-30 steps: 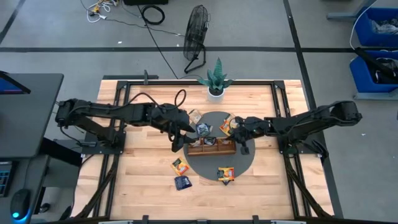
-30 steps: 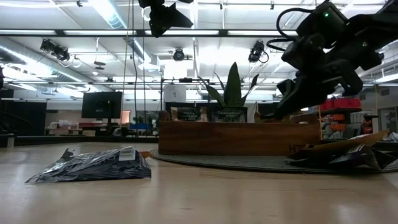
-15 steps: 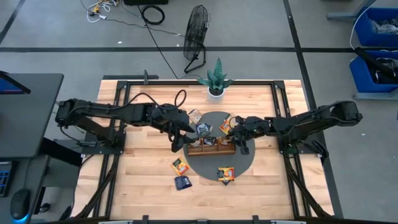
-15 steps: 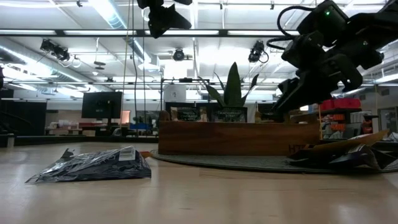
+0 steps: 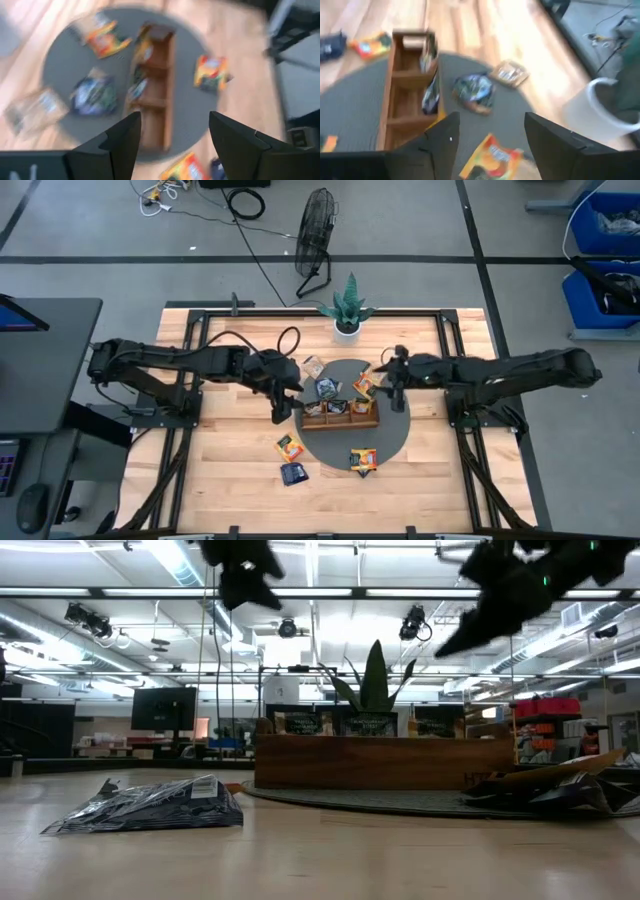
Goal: Pick & Place Tea
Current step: Put the yellow tea bag into the right section of the wooden organizer
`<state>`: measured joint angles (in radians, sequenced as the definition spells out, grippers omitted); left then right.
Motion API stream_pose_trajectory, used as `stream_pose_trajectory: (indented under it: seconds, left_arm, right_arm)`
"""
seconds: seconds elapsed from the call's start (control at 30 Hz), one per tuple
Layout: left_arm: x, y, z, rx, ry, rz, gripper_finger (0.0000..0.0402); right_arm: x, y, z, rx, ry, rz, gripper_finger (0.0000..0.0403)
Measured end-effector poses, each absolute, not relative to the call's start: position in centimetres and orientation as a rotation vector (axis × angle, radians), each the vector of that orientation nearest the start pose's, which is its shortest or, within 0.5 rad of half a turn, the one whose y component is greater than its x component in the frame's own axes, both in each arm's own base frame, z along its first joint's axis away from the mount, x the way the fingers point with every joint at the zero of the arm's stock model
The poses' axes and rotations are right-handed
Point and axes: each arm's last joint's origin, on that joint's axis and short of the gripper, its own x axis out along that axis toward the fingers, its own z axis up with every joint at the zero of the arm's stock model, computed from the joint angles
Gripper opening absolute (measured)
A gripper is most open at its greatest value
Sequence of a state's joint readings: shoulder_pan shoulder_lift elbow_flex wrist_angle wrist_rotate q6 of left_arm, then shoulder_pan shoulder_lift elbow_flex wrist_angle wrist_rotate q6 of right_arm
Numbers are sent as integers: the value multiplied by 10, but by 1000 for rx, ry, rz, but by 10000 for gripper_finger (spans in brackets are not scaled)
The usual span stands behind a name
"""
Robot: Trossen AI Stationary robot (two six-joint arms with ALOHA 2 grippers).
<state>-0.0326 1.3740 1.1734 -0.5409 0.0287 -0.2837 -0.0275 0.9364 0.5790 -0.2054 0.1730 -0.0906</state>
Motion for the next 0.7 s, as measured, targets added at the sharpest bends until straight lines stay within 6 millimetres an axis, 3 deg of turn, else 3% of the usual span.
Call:
stream_pose_trajectory:
  seconds: [0.17, 0.3, 0.53, 0.7]
  left_arm:
    - [278, -10, 313, -287, 758, 130, 226]
    - [266, -19, 307, -296, 761, 168, 208]
    - [247, -54, 264, -289, 851, 131, 190]
    - [237, -71, 224, -221, 863, 57, 213]
  right_arm:
    - [191, -10, 276, -34, 524, -198, 218]
    - [189, -9, 290, 1, 558, -205, 210]
    - [189, -3, 288, 44, 584, -191, 205]
    - [191, -2, 286, 63, 590, -189, 205]
